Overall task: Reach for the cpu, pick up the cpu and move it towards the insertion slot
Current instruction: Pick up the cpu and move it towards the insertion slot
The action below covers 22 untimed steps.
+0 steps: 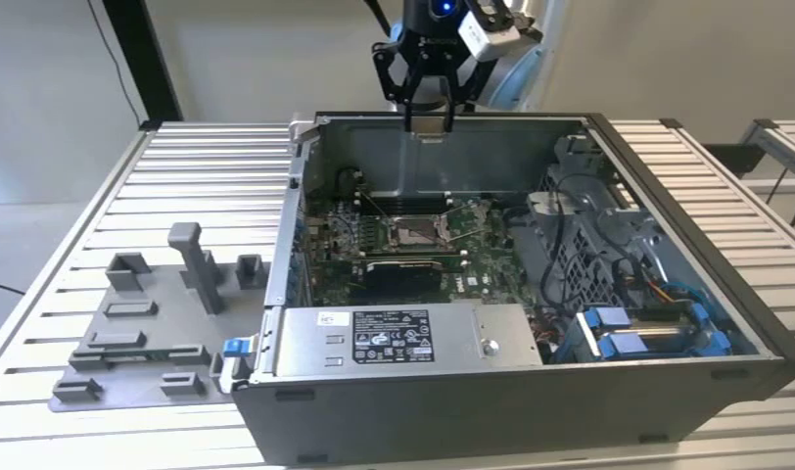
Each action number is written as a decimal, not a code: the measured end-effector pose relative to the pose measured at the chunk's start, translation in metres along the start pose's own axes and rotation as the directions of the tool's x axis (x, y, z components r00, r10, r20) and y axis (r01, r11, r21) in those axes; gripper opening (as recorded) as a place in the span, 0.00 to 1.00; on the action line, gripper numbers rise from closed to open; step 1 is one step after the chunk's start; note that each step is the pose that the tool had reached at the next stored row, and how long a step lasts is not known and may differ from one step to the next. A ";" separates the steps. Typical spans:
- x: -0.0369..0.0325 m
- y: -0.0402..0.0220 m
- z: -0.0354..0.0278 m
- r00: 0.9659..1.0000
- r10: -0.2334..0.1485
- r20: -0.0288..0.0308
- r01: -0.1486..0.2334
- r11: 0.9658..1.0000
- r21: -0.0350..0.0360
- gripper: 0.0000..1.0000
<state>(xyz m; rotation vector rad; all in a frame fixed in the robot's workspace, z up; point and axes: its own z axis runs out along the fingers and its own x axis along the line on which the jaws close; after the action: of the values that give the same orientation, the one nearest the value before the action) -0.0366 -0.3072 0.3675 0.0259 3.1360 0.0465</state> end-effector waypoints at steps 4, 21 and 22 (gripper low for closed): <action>0.0000 0.0001 0.0001 1.000 0.000 0.000 0.000 1.000 0.000 0.00; 0.0000 0.0005 -0.0127 1.000 0.000 0.000 0.000 1.000 0.000 0.00; 0.0000 0.0006 -0.0150 1.000 0.000 0.000 0.000 1.000 0.000 0.00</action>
<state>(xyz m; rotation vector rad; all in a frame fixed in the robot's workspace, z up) -0.0366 -0.3071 0.3825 0.0263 3.1359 0.0467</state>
